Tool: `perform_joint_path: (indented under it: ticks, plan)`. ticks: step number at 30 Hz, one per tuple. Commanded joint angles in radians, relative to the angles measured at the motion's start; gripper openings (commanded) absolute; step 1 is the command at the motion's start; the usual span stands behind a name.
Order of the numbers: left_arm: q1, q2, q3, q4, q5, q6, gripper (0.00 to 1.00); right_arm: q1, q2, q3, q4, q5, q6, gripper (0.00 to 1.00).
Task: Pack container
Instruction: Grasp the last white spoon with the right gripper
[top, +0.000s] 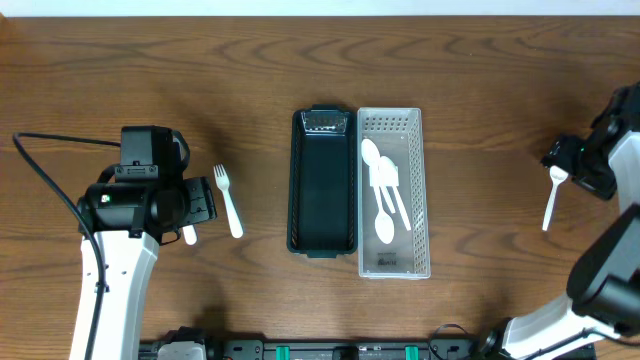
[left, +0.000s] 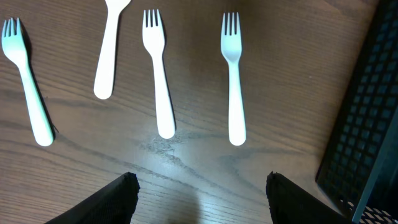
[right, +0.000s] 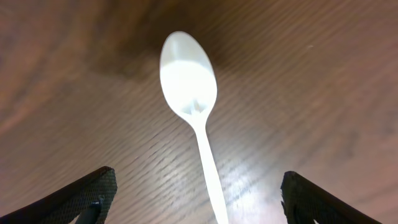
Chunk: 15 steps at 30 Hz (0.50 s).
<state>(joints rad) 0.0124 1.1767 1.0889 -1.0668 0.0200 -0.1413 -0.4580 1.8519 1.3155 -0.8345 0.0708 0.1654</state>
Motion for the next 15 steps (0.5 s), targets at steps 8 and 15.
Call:
perform_joint_path:
  ticks: [8, 15]
  plan:
    - [0.004, 0.005, 0.016, -0.001, -0.002, -0.002, 0.69, -0.01, 0.13, -0.003, 0.029, -0.027, -0.048, 0.87]
    - [0.004, 0.005, 0.016, -0.002, -0.002, -0.002, 0.69, -0.01, 0.177, -0.004, 0.032, -0.046, -0.051, 0.86]
